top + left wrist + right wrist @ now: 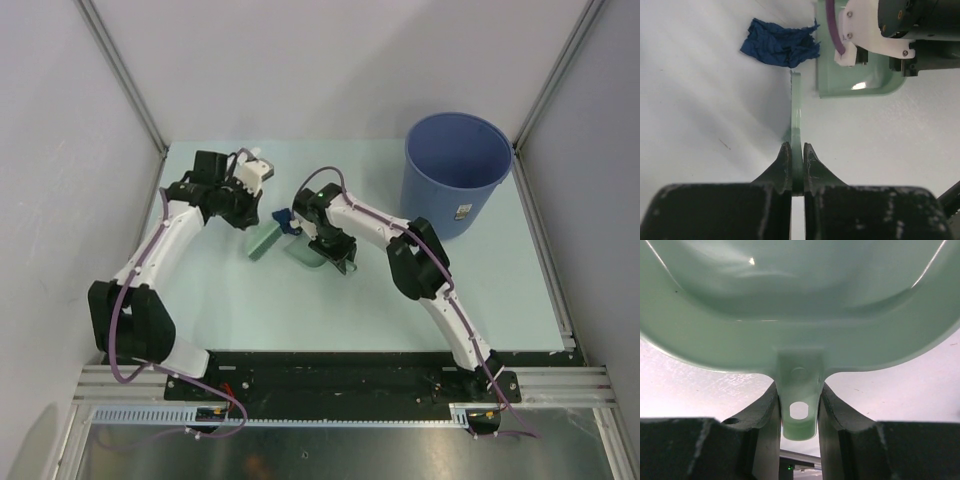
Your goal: Sweep away the paper scraps from the table
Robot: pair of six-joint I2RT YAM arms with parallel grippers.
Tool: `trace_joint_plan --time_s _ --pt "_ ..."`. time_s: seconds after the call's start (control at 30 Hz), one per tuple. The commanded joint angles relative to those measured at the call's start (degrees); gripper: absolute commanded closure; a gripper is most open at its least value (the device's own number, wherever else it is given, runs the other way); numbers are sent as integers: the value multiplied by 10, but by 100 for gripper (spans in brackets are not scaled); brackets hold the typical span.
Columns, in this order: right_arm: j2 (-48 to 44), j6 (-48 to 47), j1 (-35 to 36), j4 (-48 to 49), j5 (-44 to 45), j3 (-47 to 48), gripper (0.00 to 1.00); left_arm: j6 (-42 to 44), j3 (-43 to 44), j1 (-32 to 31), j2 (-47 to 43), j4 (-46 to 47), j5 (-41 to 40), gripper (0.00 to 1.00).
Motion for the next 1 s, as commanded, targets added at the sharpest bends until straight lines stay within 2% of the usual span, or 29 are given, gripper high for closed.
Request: trace_joint_plan --time_s 0.0,0.27,0.43,0.53,0.57,0.77,0.97 --pt "-22 -8 -4 -12 -10 -17 100 -43 78 -1 1 -29 -42 100" --pt "-9 -10 -8 -22 -14 -6 100 -89 251 -5 143 -25 -127 100" --pt "22 -7 -8 -39 -18 44 100 -80 293 -31 219 -24 -169 100" --pt "36 -5 -11 -38 -18 60 100 -76 281 -43 235 -25 -138 100" --pt "39 -5 -12 -34 -19 63 100 -79 265 -45 234 -27 -82 100" --pt "33 3 -17 -1 -19 62 100 -98 186 -50 173 -44 94 100" --pt "-26 11 -21 63 -28 -15 100 -90 133 -35 83 -45 96 100"
